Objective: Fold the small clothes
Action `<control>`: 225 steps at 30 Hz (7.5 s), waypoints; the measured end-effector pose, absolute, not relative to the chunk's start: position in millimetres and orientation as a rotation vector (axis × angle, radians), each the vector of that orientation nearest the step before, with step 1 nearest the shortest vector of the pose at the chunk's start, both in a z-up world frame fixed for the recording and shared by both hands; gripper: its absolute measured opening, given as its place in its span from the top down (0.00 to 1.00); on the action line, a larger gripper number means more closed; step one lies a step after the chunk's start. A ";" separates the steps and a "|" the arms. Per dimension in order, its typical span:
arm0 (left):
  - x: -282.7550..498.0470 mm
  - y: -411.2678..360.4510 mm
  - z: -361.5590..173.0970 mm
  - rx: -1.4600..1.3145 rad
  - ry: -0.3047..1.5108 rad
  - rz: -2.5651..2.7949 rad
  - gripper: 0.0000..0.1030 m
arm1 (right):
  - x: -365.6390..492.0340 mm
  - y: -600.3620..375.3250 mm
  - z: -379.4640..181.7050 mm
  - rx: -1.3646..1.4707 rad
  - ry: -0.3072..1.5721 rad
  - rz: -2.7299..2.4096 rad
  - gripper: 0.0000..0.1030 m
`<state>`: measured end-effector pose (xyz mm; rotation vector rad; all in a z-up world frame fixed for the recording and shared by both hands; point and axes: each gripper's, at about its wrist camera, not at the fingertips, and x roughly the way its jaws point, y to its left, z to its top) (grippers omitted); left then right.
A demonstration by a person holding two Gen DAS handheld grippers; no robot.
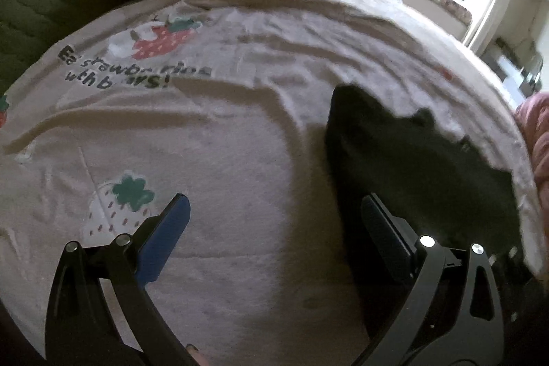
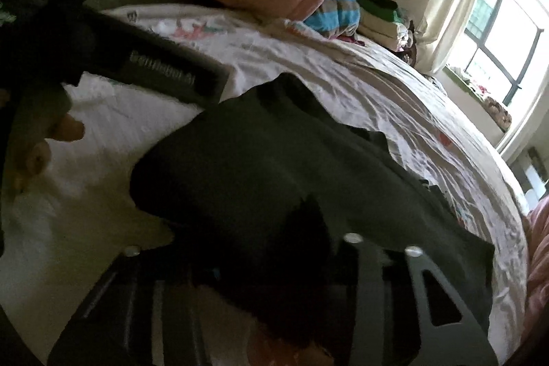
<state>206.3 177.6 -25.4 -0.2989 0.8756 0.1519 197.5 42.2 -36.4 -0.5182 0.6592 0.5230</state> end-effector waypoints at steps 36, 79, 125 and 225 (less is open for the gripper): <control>246.1 43.2 46.6 -0.336 0.874 -0.156 0.89 | 159.1 -71.5 26.3 -0.185 0.518 0.451 0.83; 267.7 -102.8 32.6 -0.154 1.012 -0.236 0.86 | 156.2 -206.4 5.4 0.208 0.697 0.335 0.85; 236.7 -77.1 -31.8 -0.162 1.036 -0.212 0.34 | 201.7 -304.0 -9.6 0.619 0.912 0.420 0.28; 48.5 -18.3 -6.3 -0.083 0.745 -0.201 0.09 | 21.0 -236.5 12.2 -0.025 0.690 0.030 0.04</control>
